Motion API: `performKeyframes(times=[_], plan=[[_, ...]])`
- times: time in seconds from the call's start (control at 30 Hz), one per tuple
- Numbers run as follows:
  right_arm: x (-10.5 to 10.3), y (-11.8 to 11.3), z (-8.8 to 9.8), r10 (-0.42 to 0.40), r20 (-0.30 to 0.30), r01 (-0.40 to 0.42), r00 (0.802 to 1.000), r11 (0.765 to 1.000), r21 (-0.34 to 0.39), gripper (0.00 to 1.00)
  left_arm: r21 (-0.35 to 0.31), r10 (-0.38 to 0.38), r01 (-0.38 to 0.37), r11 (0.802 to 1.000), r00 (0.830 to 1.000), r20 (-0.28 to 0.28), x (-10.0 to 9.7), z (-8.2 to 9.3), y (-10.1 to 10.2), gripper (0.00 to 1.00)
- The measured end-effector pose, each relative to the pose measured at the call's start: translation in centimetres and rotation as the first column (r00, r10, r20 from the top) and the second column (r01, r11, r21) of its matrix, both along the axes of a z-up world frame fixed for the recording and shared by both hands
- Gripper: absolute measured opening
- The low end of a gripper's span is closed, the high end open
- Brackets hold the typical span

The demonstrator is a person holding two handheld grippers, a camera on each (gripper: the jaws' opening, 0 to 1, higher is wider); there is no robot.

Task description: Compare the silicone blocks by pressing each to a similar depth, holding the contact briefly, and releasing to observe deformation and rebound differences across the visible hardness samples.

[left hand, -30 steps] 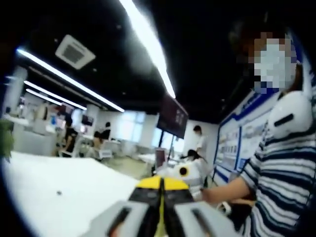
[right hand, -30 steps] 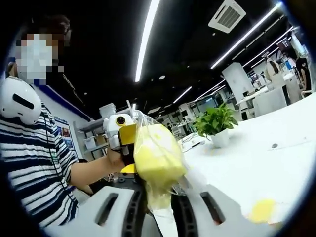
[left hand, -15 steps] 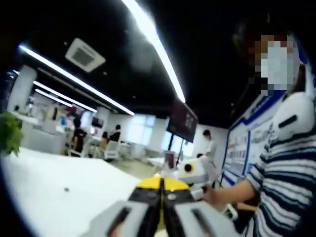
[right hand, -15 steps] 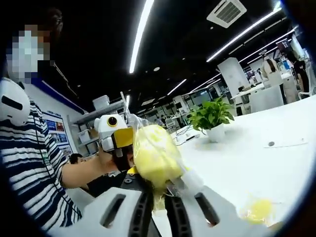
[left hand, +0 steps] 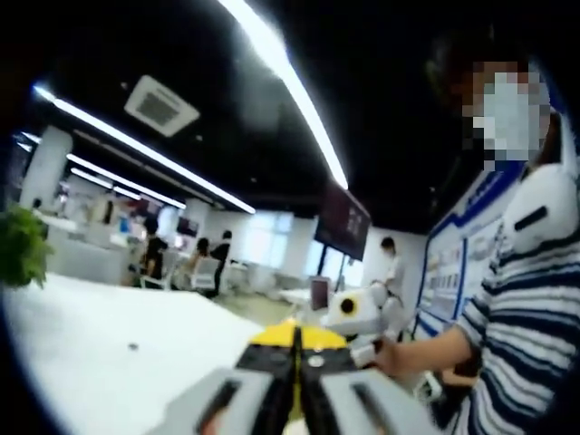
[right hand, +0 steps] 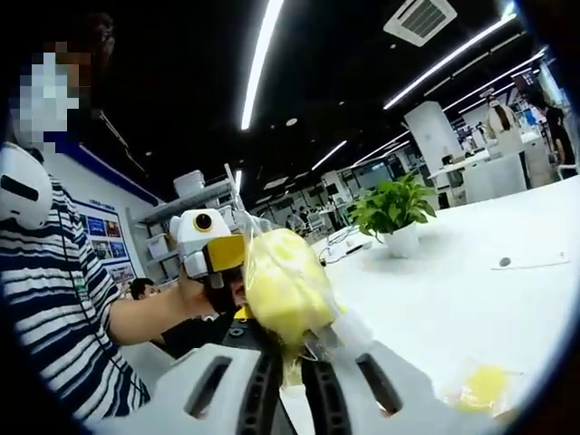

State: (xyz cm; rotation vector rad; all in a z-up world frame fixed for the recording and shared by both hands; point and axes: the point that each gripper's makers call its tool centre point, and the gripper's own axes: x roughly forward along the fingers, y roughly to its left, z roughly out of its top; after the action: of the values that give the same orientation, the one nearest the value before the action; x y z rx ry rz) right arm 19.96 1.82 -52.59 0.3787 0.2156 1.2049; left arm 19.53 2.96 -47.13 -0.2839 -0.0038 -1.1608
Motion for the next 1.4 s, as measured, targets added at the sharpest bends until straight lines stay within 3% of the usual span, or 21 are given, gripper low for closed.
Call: performKeyframes(times=[0.87,1.03,1.07,1.3,1.4], plan=[[0.3,-0.8,0.2,-0.019,0.016,0.019,1.000,1.000,0.004,0.01,0.015,0.004,-0.005,1.000,1.000,0.017,0.2,0.1,-0.9,0.00],[0.4,-0.7,0.7,-0.015,0.021,0.014,1.000,1.000,0.012,0.04,-0.002,0.020,-0.020,1.000,0.999,0.027,0.5,0.6,-0.9,0.00],[0.2,-0.7,0.7,0.011,-0.011,-0.010,1.000,1.000,0.018,0.05,-0.003,0.020,-0.020,1.000,0.999,0.025,0.6,0.7,-0.9,0.00],[1.3,-1.2,1.2,-0.045,0.057,0.043,0.997,0.999,0.033,0.10,-0.016,0.018,-0.018,1.000,0.999,0.027,1.1,1.2,-1.3,0.00],[1.5,-1.4,1.0,-0.059,0.061,0.057,0.996,0.998,0.031,0.19,-0.015,0.013,-0.013,1.000,0.999,0.033,1.3,1.4,-1.5,0.00]])
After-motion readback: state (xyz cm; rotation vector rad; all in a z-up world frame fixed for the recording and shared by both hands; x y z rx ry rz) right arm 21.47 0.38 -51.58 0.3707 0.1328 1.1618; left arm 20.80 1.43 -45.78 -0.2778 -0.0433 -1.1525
